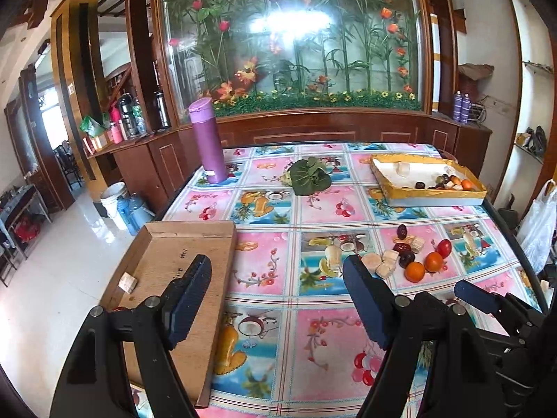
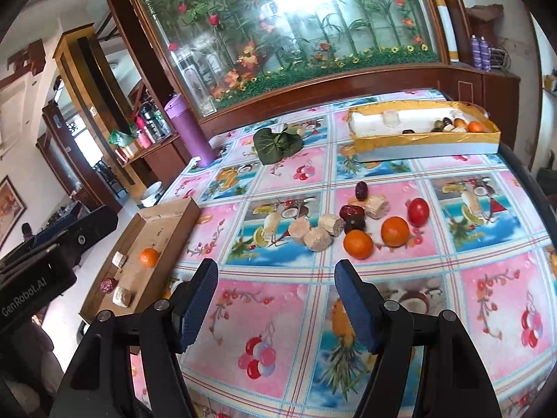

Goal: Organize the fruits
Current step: 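Move both open grippers back over the fruit pile, then grasp a round brown cake with the left gripper while the right grasps a red tomato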

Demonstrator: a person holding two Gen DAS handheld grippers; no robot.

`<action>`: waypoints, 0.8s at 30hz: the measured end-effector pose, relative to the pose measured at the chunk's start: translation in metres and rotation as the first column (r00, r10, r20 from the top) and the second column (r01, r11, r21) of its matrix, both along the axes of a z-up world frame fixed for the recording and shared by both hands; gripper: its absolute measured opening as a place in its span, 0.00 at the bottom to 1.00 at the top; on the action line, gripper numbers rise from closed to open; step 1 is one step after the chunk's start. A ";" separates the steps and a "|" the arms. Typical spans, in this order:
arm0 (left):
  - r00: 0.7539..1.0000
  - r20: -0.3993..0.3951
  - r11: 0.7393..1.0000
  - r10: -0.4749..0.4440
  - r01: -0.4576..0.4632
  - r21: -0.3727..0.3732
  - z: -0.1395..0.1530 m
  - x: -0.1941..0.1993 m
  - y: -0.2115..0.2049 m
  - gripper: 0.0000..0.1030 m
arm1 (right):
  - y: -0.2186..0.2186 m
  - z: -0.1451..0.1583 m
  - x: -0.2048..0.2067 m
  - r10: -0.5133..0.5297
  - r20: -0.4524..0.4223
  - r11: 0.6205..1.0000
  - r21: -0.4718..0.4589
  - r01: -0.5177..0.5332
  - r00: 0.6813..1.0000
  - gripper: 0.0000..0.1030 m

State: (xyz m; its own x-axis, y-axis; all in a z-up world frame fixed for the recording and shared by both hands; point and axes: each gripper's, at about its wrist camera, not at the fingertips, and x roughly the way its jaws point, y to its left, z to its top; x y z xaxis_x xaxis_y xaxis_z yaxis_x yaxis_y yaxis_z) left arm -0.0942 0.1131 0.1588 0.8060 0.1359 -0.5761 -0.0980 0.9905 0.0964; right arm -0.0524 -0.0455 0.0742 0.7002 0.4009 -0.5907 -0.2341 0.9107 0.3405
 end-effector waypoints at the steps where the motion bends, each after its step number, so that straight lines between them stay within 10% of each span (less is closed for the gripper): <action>1: 1.000 -0.001 1.000 -0.009 0.009 -0.008 -0.001 0.000 0.001 0.75 | 0.000 0.000 -0.003 -0.011 0.002 1.000 -0.011 0.011 1.000 0.72; 14: 0.994 -0.109 0.989 0.002 -0.018 -0.149 -0.048 0.033 0.070 0.77 | -0.118 -0.004 0.012 -0.377 -0.032 0.917 -0.152 0.368 0.926 0.76; 24: 0.944 -0.226 0.944 -0.239 0.171 -0.281 -0.089 0.081 0.018 0.56 | -0.120 -0.039 0.050 -0.257 -0.179 0.965 -0.100 0.242 0.950 0.45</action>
State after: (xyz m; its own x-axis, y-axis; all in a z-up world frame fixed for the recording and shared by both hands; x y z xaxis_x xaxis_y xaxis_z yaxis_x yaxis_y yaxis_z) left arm -0.0134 0.1307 0.0696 0.6229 -0.1947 -0.7577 0.1041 0.9805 -0.1665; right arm -0.0026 -0.1657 0.0347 0.6448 0.1765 -0.7437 0.0654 0.9567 0.2838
